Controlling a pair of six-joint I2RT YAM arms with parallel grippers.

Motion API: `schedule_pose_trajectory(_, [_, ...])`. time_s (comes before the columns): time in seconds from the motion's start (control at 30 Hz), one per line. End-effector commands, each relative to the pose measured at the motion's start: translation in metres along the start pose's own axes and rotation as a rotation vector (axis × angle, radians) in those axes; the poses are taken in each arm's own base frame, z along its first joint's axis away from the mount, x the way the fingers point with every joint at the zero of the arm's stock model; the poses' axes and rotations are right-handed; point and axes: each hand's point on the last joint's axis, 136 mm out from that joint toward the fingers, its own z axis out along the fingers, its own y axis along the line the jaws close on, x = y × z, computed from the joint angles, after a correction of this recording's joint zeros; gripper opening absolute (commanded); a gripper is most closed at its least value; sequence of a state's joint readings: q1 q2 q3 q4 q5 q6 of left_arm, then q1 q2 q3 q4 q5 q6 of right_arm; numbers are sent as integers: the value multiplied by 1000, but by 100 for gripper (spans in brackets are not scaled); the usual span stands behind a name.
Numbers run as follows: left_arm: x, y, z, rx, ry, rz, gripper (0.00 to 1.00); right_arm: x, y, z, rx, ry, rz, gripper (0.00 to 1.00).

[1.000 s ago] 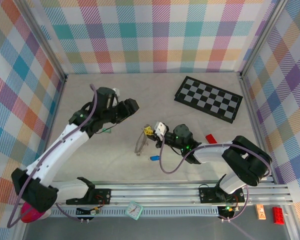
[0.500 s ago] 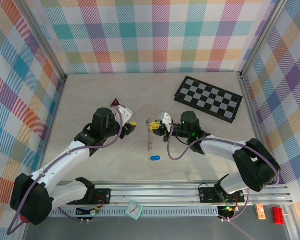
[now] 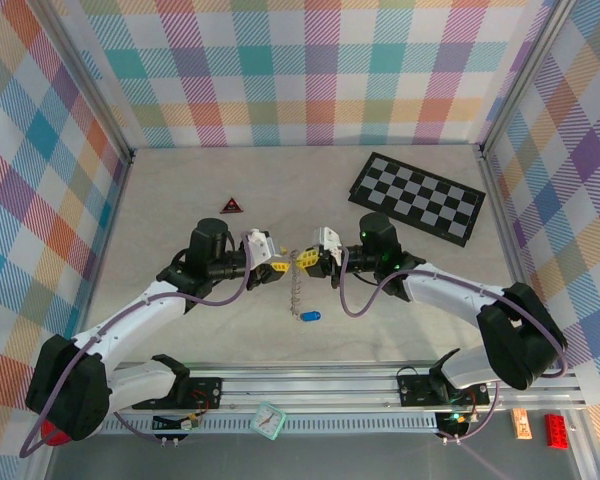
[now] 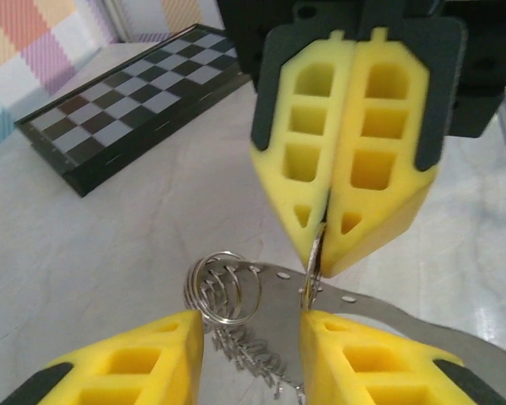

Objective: Put the keys on the keyring

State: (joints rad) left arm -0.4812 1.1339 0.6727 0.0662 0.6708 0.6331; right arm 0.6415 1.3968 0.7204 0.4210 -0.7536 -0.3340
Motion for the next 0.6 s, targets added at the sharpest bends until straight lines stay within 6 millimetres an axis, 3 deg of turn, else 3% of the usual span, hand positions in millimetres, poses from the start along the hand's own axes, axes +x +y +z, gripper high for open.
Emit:
schedule_pose_trajectory(0.0, [-25,-8,-4,74,-98,59,33,-24,7,-4,-55,-43,-62,0])
schedule_pose_trajectory(0.57, [-37,-15,-5,129,-131,27,15,-28,16,2,-113,-46,-52,0])
